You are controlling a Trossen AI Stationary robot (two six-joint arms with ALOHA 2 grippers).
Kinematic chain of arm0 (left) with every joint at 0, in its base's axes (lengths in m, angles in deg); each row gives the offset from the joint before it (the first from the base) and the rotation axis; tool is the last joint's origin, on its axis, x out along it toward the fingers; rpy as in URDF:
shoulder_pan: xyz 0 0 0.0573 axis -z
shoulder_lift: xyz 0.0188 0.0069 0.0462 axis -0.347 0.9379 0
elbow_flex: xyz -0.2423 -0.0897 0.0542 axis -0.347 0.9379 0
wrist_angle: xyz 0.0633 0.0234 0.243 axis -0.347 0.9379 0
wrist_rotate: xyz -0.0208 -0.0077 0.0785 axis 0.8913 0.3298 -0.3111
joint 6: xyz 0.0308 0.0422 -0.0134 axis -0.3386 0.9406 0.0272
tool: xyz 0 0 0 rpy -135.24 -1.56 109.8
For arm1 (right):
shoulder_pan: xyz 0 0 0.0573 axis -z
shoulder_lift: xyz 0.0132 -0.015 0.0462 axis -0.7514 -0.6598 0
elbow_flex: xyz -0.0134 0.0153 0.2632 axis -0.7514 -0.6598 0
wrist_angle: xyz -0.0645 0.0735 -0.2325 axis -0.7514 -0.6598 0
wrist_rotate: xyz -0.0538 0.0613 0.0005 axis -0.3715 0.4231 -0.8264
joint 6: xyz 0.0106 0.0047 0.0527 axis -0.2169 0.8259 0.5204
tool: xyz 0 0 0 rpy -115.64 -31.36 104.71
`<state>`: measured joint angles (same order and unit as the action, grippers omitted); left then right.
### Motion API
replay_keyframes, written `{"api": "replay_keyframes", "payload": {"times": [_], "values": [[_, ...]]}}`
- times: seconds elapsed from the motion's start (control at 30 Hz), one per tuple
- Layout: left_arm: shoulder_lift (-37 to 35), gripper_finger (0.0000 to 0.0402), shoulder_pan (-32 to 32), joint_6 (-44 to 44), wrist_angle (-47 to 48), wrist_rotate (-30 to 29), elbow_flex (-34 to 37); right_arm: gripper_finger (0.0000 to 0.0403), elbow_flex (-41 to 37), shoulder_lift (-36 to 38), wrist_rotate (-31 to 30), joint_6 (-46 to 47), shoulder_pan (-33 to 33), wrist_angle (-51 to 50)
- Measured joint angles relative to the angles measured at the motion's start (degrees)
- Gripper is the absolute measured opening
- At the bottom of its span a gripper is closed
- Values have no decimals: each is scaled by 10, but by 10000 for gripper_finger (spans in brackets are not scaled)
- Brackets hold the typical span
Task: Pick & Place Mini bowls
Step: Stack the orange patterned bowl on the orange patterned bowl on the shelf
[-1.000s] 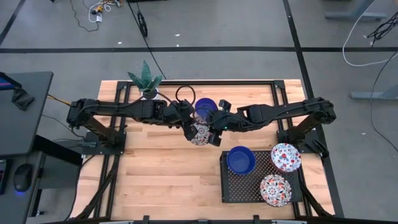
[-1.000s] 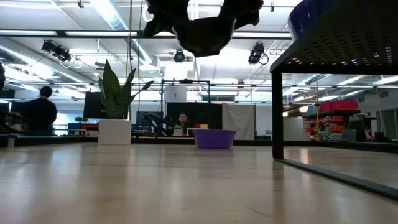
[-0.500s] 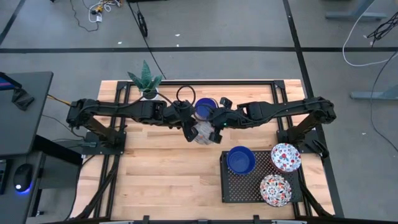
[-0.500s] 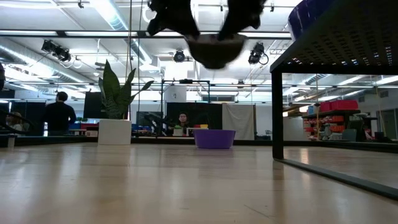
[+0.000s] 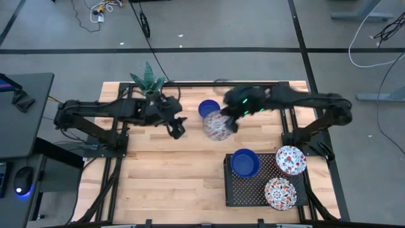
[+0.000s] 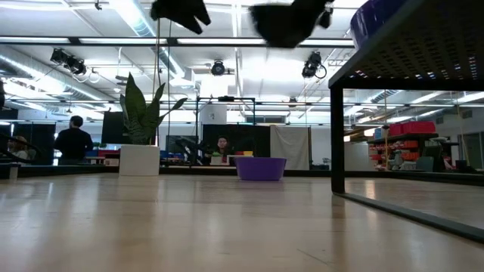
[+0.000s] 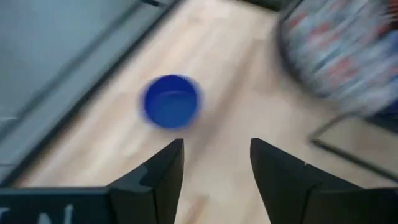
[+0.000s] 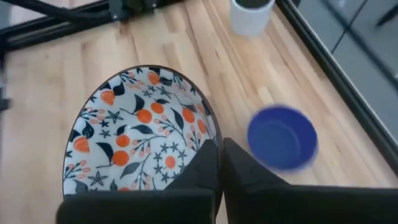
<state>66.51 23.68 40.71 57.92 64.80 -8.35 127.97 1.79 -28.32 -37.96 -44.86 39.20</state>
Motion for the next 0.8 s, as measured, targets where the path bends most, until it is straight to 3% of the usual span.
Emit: {"api": "replay_keyframes", "payload": {"times": [0.1, 0.23, 0.33, 0.47, 0.6, 0.8], "values": [[-20, 192, 26, -9, -1, -72, 33, 1, 62, 30, 45, 13, 15, -104], [-24, 192, 56, -20, -54, -108, 100, 0, 174, 48, 123, 59, -1, -263], [-23, 192, 76, -22, -139, -114, 160, 0, 233, 47, 174, 110, -44, -364], [-17, 192, 100, -22, -282, -108, 248, 0, 257, 50, 238, 190, -134, -413], [-18, 192, 116, -24, -402, -108, 315, 0, 257, 55, 217, 257, -261, -404], [-18, 192, 131, -55, -431, -109, 346, 0, 219, 55, 119, 317, -434, -300]]}}
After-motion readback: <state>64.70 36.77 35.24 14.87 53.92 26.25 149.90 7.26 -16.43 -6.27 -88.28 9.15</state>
